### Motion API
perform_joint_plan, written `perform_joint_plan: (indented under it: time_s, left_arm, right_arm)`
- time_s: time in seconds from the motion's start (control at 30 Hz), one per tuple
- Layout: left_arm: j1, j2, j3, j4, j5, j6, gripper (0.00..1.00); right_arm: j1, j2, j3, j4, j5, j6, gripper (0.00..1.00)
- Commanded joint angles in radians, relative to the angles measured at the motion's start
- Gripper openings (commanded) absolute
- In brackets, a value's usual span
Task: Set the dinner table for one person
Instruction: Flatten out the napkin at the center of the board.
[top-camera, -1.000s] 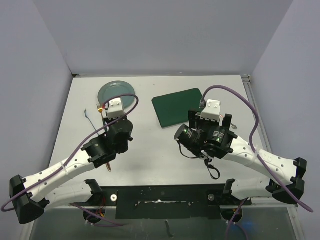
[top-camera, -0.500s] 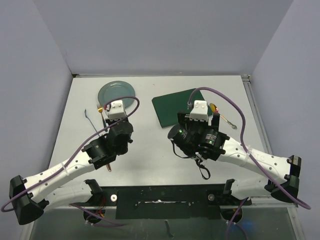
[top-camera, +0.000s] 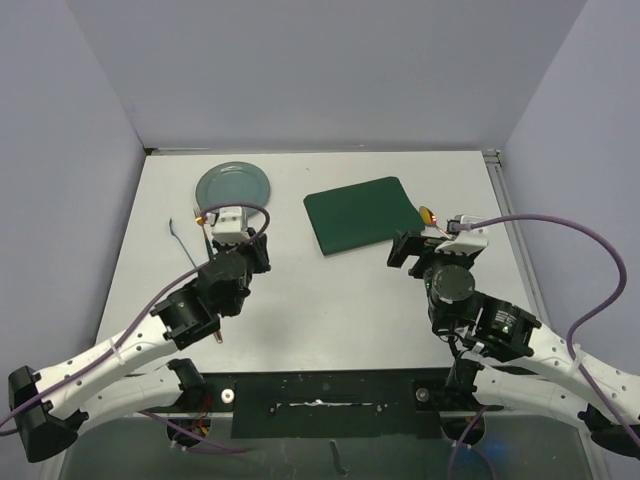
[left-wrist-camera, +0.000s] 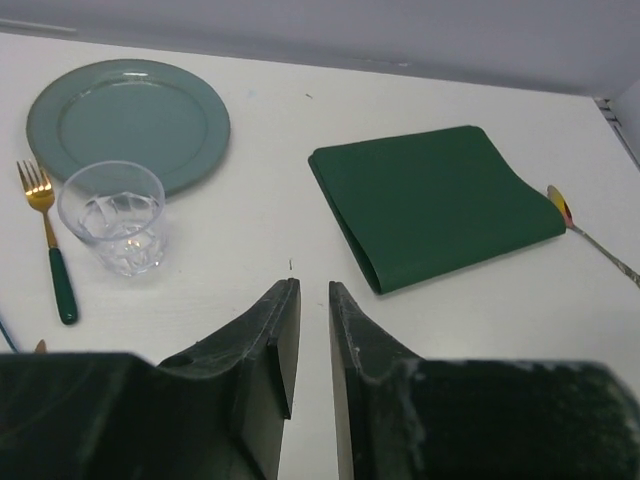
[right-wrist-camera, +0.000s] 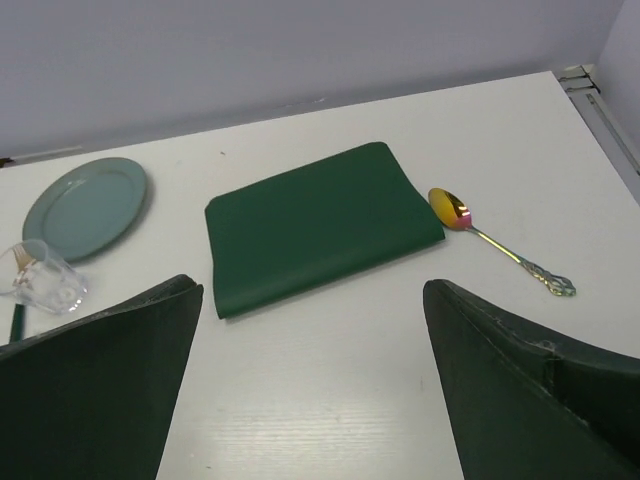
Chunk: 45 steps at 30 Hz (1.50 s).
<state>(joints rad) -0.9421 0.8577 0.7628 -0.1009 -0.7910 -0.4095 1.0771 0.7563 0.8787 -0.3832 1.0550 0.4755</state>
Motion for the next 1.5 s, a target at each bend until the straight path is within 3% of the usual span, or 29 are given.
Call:
perform_joint_plan:
  time_s: [0.0, 0.13, 0.2, 0.27, 0.4, 0.57, 0.77, 1.1, 1.47]
  left_arm:
    - [-0.003, 0.064, 0.047, 0.003, 0.115, -0.011, 0.19]
    - [-0.003, 0.153, 0.054, 0.053, 0.32, -0.015, 0.28]
    - [-0.001, 0.205, 0.067, 0.077, 0.43, -0.017, 0.41]
    - [-0.001, 0.272, 0.093, 0.075, 0.51, -0.02, 0.47]
    - [-0.004, 0.388, 0.12, 0.078, 0.523, -0.036, 0.51]
    - [-0.001, 0.469, 0.106, 0.129, 0.428, -0.082, 0.65]
    - [0.009, 0.617, 0.132, 0.164, 0.36, -0.091, 0.66]
    - [0.027, 0.814, 0.131, 0.5, 0.374, -0.054, 0.66]
    - [0.061, 0.957, 0.187, 0.638, 0.281, -0.035, 0.64]
  right_arm:
    - [-0.028, 0.005, 0.015, 0.052, -0.083, -0.006, 0.98]
    - [-0.04, 0.033, 0.005, 0.04, -0.21, 0.017, 0.98]
    - [-0.041, 0.048, 0.002, 0.051, -0.253, 0.018, 0.98]
    - [-0.043, 0.066, 0.007, 0.047, -0.267, 0.026, 0.98]
    - [-0.041, 0.088, 0.013, 0.022, -0.285, 0.054, 0.98]
    - [-0.039, 0.077, -0.015, -0.032, -0.284, 0.114, 0.98]
    - [-0.039, 0.035, -0.055, -0.057, -0.28, 0.164, 0.98]
    - [-0.033, 0.012, -0.066, -0.104, -0.286, 0.198, 0.98]
    - [-0.03, 0.017, -0.072, -0.139, -0.277, 0.225, 0.98]
